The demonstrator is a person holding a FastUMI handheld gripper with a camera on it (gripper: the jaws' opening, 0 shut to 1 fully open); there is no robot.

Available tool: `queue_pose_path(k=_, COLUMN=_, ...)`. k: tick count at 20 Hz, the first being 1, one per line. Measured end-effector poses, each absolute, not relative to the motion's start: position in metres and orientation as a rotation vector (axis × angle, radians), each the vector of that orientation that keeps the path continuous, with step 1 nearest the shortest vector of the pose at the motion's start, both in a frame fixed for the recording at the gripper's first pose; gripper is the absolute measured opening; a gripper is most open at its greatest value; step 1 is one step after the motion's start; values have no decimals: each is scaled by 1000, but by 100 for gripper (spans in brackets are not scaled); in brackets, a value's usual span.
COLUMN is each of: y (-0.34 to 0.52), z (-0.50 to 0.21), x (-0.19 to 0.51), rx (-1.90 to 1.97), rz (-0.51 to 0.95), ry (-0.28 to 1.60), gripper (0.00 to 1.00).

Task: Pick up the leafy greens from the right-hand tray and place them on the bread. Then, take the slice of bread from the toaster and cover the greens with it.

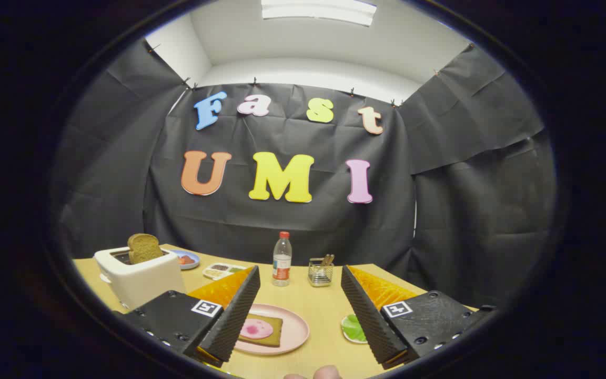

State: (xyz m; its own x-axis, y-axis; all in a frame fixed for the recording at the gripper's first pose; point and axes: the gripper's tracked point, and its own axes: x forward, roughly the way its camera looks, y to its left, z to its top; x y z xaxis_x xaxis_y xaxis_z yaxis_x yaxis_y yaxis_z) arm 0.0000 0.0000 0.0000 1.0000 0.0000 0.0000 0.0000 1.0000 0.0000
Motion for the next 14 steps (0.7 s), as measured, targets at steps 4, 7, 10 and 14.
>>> queue_pose_path(k=4, y=3, z=-3, x=1, rx=12, rz=15, ry=16, gripper=95)
queue_pose_path(k=7, y=5, z=-4, x=2, rx=22, rz=21, ry=13, gripper=95)
queue_pose_path(k=10, y=9, z=-3, x=2, rx=21, rz=30, ry=10, gripper=95)
queue_pose_path(k=14, y=17, z=-1, x=0, rx=16, rz=46, ry=3, gripper=95)
